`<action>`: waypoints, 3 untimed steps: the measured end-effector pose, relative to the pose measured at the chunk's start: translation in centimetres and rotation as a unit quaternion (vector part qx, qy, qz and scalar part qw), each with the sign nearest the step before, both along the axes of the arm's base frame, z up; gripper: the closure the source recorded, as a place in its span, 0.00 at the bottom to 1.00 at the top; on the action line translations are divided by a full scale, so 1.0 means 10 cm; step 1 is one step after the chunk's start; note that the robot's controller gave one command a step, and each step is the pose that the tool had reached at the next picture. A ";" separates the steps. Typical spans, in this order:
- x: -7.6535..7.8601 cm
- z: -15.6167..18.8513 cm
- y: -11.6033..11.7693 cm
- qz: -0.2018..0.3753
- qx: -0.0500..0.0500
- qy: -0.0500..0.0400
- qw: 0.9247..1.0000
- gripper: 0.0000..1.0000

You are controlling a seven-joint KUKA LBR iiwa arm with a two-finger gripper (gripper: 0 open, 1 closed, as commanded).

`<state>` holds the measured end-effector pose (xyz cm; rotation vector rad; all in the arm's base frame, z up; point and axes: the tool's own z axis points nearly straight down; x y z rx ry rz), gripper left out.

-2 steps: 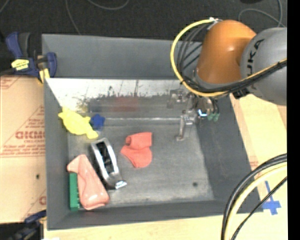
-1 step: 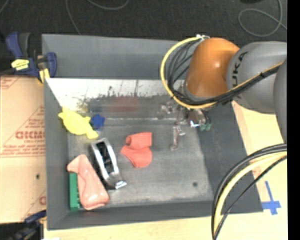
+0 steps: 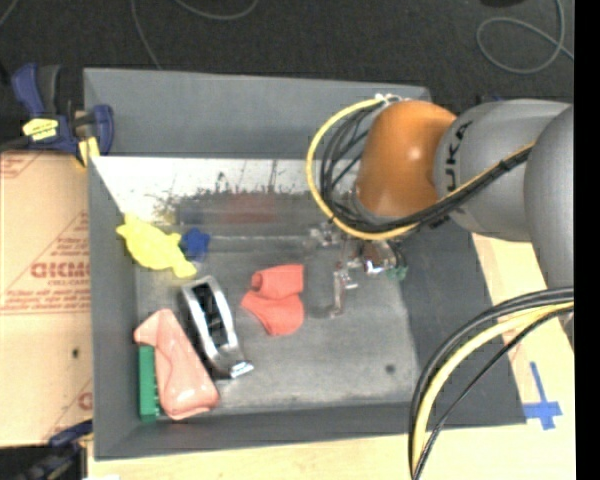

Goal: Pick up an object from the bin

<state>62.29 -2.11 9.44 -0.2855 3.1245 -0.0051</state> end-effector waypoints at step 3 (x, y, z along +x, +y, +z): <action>-0.10 -0.23 1.00 0.157 0.001 -0.006 0.988 1.00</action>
Offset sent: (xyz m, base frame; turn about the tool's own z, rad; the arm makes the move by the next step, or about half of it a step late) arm 0.0157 0.0764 -0.0244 -0.2412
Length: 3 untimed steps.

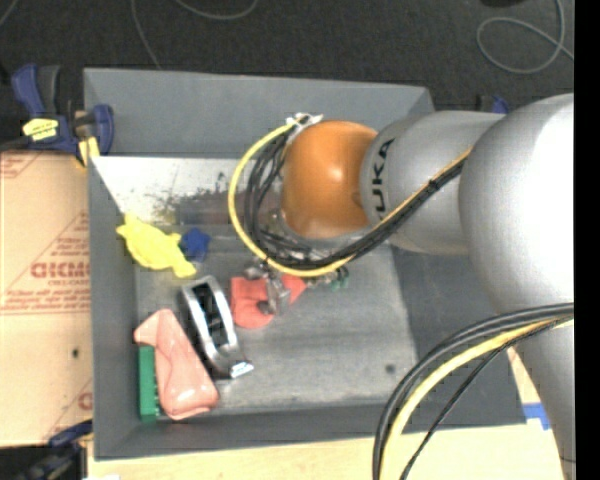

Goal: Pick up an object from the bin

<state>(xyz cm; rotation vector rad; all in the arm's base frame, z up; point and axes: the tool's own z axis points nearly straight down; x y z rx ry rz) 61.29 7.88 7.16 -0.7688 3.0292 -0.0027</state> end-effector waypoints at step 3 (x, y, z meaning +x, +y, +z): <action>0.05 1.24 -0.06 -0.004 0.000 -0.002 1.000 1.00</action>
Offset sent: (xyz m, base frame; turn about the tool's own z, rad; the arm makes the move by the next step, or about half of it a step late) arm 0.0034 -0.0050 0.1225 0.0015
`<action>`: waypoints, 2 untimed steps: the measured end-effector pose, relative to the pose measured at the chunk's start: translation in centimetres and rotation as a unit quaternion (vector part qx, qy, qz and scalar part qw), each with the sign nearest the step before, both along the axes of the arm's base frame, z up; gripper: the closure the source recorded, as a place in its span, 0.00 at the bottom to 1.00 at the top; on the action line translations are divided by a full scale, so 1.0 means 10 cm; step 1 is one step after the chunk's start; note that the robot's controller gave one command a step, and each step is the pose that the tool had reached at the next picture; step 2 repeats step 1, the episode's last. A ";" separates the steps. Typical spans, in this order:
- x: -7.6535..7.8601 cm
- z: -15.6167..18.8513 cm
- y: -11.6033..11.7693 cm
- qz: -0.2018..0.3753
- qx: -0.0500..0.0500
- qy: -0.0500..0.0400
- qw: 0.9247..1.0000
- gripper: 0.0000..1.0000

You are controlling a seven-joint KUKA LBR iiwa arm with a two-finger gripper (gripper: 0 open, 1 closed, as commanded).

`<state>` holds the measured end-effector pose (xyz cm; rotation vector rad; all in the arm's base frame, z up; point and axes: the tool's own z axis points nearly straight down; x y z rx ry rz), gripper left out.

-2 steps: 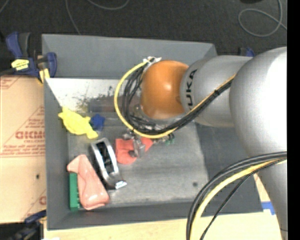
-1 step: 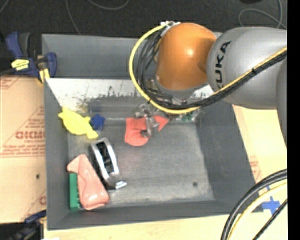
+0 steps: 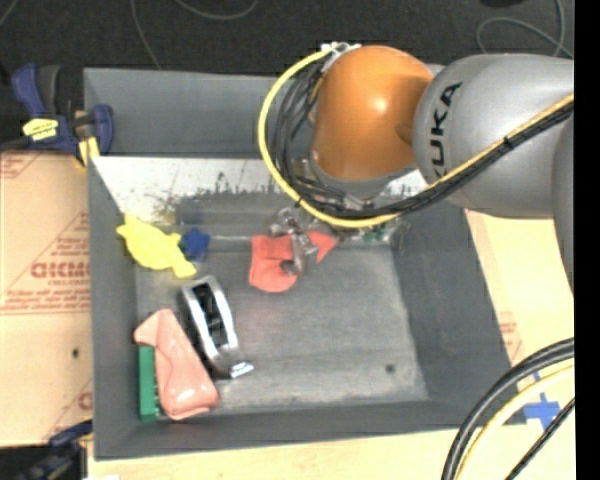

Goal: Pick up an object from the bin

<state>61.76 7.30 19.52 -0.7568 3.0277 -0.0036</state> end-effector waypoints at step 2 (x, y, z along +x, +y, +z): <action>-0.08 1.52 -0.05 0.022 0.000 -0.005 1.000 1.00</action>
Offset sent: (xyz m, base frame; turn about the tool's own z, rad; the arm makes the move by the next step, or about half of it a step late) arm 0.0000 0.0000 0.0000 0.0000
